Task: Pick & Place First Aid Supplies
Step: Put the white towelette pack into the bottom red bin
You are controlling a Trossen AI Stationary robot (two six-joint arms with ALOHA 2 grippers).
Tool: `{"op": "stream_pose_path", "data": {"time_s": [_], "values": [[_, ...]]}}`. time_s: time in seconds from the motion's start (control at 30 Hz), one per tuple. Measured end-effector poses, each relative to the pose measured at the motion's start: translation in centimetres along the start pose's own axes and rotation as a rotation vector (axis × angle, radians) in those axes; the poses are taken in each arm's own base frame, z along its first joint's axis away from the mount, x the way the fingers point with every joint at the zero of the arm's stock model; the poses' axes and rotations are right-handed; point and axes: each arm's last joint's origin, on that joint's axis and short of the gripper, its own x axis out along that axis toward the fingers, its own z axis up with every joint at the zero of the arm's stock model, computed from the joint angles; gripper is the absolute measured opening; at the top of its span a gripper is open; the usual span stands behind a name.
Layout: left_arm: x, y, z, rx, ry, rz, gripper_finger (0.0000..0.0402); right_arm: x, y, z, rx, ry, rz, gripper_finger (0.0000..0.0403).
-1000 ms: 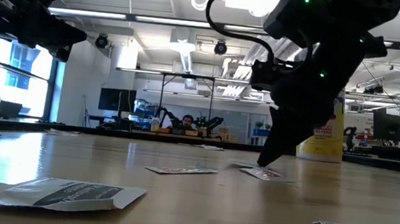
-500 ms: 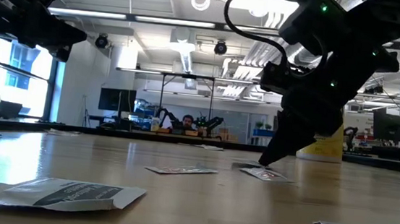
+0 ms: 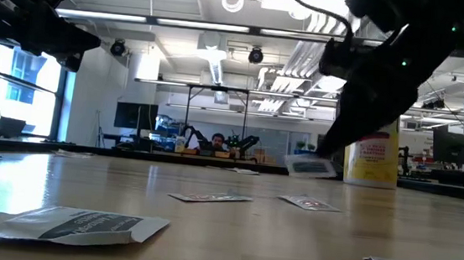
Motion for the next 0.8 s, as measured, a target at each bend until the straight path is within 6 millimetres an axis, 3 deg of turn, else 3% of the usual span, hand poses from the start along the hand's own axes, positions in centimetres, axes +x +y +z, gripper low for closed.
{"op": "stream_pose_path", "data": {"time_s": [0.33, 0.8], "values": [[0.0, 0.0, 0.0, 0.0, 0.0, 0.0, 0.0001, -6.3, 1.9, 0.1, -0.062, -0.091, 0.154, 0.0], [0.0, 0.0, 0.0, 0.0, 0.0, 0.0, 0.0001, -12.0, 6.1, -4.2, -0.097, 0.129, 0.578, 0.0]]}}
